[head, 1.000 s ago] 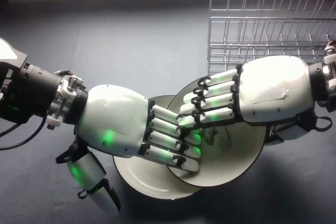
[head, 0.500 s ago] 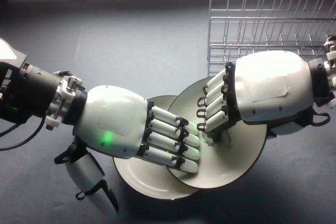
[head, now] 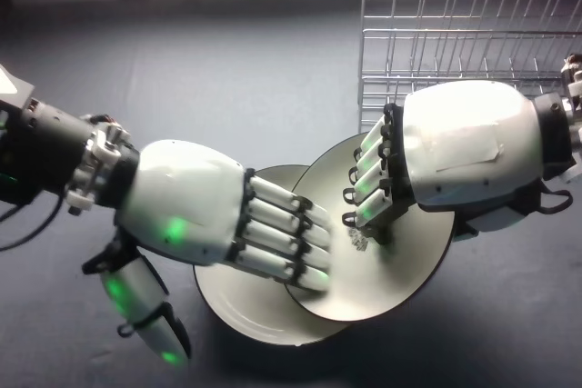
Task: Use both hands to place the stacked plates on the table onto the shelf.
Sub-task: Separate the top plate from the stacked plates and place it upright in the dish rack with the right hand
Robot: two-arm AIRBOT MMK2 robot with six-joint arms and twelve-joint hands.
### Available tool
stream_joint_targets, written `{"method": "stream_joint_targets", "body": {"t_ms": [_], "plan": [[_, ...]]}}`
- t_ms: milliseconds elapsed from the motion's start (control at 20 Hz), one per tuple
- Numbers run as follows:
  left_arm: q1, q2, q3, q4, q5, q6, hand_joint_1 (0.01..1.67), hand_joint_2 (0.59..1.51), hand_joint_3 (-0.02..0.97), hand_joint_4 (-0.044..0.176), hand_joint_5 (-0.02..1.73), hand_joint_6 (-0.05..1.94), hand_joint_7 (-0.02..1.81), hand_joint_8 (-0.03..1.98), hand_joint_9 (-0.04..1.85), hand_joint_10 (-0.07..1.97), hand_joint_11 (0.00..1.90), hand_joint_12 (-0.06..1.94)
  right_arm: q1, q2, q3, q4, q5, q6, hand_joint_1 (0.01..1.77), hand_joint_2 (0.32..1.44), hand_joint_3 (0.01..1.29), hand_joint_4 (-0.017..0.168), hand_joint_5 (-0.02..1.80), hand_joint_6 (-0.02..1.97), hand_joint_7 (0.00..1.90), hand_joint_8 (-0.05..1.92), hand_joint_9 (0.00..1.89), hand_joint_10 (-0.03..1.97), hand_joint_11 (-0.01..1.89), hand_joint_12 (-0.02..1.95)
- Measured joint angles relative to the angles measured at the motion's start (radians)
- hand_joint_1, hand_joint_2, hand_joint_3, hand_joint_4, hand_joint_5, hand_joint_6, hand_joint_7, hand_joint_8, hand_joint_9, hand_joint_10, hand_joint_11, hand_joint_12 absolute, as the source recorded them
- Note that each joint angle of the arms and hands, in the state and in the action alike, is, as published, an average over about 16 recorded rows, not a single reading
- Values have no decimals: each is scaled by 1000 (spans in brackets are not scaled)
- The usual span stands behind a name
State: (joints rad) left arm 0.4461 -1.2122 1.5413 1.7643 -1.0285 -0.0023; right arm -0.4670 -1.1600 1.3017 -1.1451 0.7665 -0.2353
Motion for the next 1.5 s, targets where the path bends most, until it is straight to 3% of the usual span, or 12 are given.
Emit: {"method": "stream_joint_targets", "body": {"t_ms": [500, 850, 1150, 1500], "plan": [[-136, 134, -3, -8, -12, -104, 14, 1045, 21, 2, 7, 12, 17, 16, 20, 8, 20, 11, 69, 36, -40, 23, -14, 9, 1360, 917, 11, 4, 895, 894, 939, 947, 968, 1129, 915, 1301], [-208, 216, 10, -2, -36, -186, 13, 1044, 21, 1, 16, 17, 17, 16, 23, 7, 22, 11, 142, 77, -101, 114, -63, 13, 1361, 936, 10, 0, 940, 942, 986, 934, 1025, 1083, 936, 1255], [-233, 254, 36, 8, -45, -220, 12, 1046, 21, 1, 19, 16, 15, 16, 21, 7, 22, 12, 211, 117, -167, 254, -136, 17, 1362, 950, 10, -2, 956, 939, 1000, 921, 1049, 1055, 957, 1239], [-243, 276, 62, 6, -49, -230, 13, 1048, 21, 1, 18, 16, 14, 16, 16, 7, 22, 12, 300, 147, -218, 479, -264, 21, 1366, 951, 11, -1, 935, 932, 985, 945, 1033, 1098, 968, 1289]]}}
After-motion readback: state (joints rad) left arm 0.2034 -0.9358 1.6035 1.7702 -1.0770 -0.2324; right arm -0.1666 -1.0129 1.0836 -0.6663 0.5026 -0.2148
